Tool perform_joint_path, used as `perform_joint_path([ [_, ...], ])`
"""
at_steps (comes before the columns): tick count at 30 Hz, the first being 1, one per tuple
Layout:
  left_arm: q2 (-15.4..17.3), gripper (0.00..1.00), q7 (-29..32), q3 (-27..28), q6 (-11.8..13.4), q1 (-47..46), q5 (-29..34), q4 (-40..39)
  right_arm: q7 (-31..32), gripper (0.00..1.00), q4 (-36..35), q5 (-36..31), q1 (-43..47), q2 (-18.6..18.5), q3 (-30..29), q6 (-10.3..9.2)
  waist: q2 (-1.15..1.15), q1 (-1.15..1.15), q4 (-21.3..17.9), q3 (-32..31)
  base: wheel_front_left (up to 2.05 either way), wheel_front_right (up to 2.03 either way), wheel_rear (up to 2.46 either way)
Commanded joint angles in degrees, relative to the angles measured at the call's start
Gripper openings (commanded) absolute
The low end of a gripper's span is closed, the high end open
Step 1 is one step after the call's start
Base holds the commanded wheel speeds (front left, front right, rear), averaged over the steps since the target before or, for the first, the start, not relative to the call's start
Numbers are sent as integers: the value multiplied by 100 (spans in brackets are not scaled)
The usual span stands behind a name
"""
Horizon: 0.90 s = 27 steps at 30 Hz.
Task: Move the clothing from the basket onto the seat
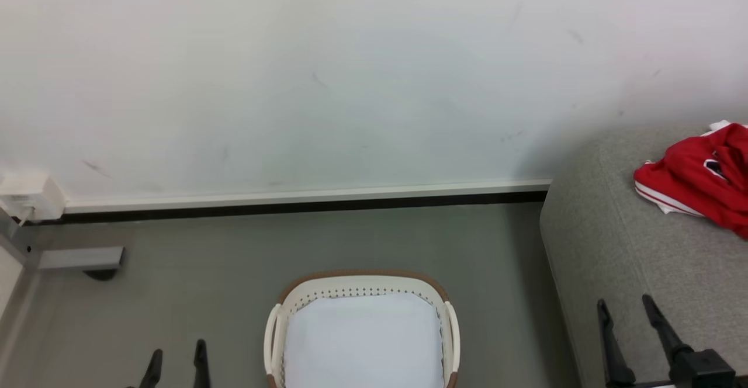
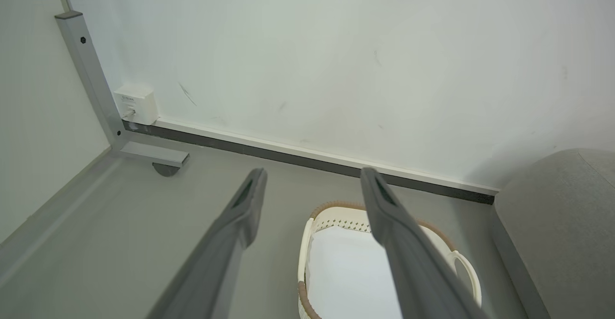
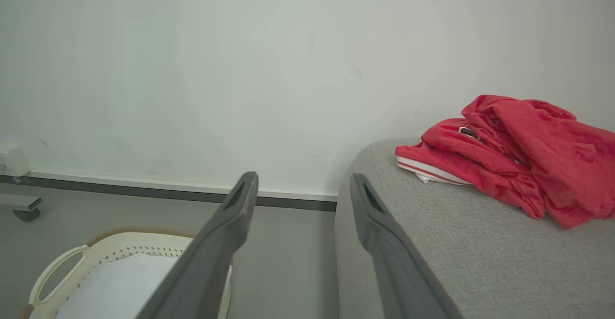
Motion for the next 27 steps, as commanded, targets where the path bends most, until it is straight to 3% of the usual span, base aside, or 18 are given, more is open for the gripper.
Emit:
perform_joint_path([
  [1, -12, 100, -2, 49, -35, 53, 105, 3, 5, 100, 14, 68, 52, -18, 41, -15, 0, 1, -33, -60, 0, 0, 0],
  [12, -57, 100, -2, 272, -163, 146, 261, 0, 5, 100, 107, 125, 116, -19, 112, -15, 0, 1, -45, -198, 0, 0, 0],
  [27, -58, 100, -2, 9, -131, 191, 47, -113, 5, 100, 185, 131, 40, -18, 130, -15, 0, 1, -96, -213, 0, 0, 0],
])
